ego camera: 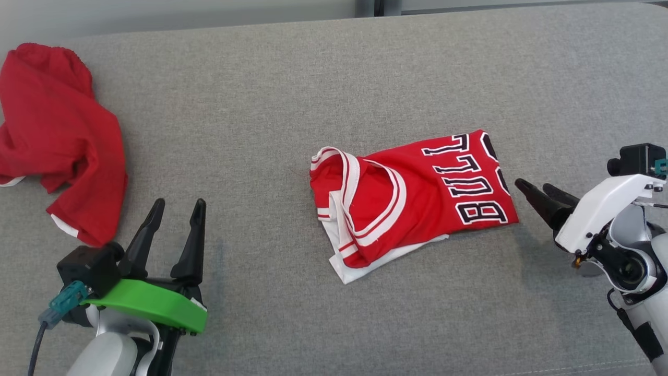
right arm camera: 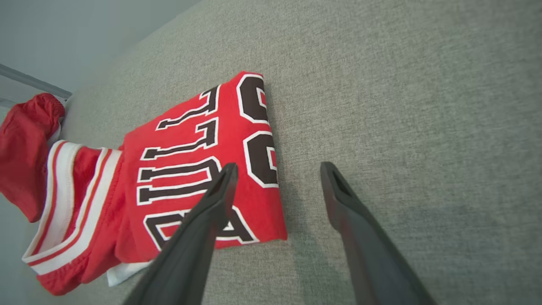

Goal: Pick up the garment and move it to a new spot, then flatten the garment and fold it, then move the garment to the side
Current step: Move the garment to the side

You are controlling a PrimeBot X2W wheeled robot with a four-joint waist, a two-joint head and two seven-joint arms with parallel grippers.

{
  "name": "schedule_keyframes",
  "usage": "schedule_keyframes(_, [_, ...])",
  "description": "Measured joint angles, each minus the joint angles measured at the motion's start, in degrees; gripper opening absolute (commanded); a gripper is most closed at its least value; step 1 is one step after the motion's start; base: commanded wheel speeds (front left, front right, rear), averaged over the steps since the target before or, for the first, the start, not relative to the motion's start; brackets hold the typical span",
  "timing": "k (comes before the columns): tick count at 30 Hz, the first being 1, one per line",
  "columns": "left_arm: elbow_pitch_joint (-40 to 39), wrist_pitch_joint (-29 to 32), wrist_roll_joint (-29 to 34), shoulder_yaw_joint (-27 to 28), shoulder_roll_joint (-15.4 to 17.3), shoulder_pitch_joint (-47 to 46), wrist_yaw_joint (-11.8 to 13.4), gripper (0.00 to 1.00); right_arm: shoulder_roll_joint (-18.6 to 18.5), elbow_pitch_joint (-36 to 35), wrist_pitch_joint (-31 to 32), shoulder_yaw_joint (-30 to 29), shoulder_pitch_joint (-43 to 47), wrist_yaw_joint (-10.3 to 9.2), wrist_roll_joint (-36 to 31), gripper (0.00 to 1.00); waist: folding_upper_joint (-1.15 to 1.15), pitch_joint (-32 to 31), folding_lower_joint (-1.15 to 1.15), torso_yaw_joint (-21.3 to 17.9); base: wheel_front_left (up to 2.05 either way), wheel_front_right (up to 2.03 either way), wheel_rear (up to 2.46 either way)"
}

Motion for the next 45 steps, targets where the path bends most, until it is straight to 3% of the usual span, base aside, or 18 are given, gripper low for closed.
schedule_keyframes(5, [-0.76,0.56,0.53,-0.62,0.05,-0.33,0.00,1.00,3.15,1.41,-0.66,-1.59,0.03,0.09,4.31,1.00,0.00,2.14,0.00,0.33,0.00,0.00,0.00])
schedule_keyframes(12, [-0.90,1.07,1.21,-1.68,0.03,-2.42,-0.01,1.00,3.23,4.42,-0.62,-2.13,-1.62,0.08,4.68,1.00,0.00,3.82,0.00,2.10,0.00,0.00,0.00])
schedule_keyframes(15, [-0.87,1.08,1.21,-1.71,-0.04,-2.96,-0.01,1.00,5.02,5.45,-0.18,-2.29,-3.04,0.19,6.81,1.00,0.00,4.27,0.00,3.08,0.00,0.00,0.00])
schedule_keyframes(16, [-0.86,1.08,1.21,-1.70,-0.04,-2.99,-0.01,1.00,5.80,5.52,0.10,-1.94,-3.61,0.59,7.53,0.93,0.00,4.43,0.00,3.38,0.00,0.00,0.00])
schedule_keyframes(17, [-0.77,1.08,1.21,-1.71,-0.09,-3.02,-0.01,1.00,6.41,5.67,0.48,-1.46,-4.15,0.81,7.57,0.29,0.00,4.58,0.00,3.65,0.00,0.00,0.00])
schedule_keyframes(18, [-0.63,1.07,1.21,-1.69,-0.12,-3.05,-0.01,1.00,6.70,5.99,0.77,-1.01,-4.74,1.34,7.61,0.00,0.00,4.68,0.00,3.90,0.00,0.00,0.00])
schedule_keyframes(23, [-0.19,1.03,1.20,-1.49,-0.32,-3.11,-0.01,1.00,5.64,6.25,2.29,0.13,-6.42,3.12,7.44,0.00,0.00,4.48,0.00,4.65,0.00,0.00,0.00])
schedule_keyframes(27, [-0.03,0.94,1.20,-1.18,-0.31,-3.10,-0.01,1.00,-0.86,6.53,4.09,-0.44,-8.22,3.01,4.35,0.00,0.00,4.24,0.00,4.57,0.00,0.00,0.00])
schedule_keyframes(36, [-0.82,1.29,1.23,-1.62,-0.25,-3.91,-0.02,1.00,-20.02,9.69,5.98,-8.26,-11.69,-4.03,-3.15,0.00,0.00,5.28,0.00,4.94,0.00,0.00,0.00])
schedule_keyframes(39, [-1.16,1.49,1.54,-1.82,-0.29,-4.75,-0.05,1.00,-24.08,11.01,6.27,-9.18,-11.68,-5.56,-5.59,0.00,0.00,6.25,0.00,5.29,0.00,0.00,0.00])
schedule_keyframes(42, [-1.25,1.52,1.54,-1.79,-0.34,-5.04,-0.05,1.00,-24.87,11.62,6.45,-9.66,-11.68,-5.58,-6.49,0.00,0.00,7.30,0.00,5.69,0.00,0.00,0.00])
schedule_keyframes(44, [-1.20,1.52,1.54,-1.80,-0.41,-5.12,-0.05,1.00,-24.86,12.15,6.43,-9.43,-11.68,-5.64,-7.35,0.15,0.00,8.01,0.00,5.92,0.00,0.00,0.00])
schedule_keyframes(45, [-1.13,1.51,1.54,-1.79,-0.49,-5.20,-0.05,1.00,-24.93,12.44,6.35,-9.04,-11.65,-5.65,-8.03,0.43,0.00,8.33,0.00,6.02,0.00,0.00,0.00])
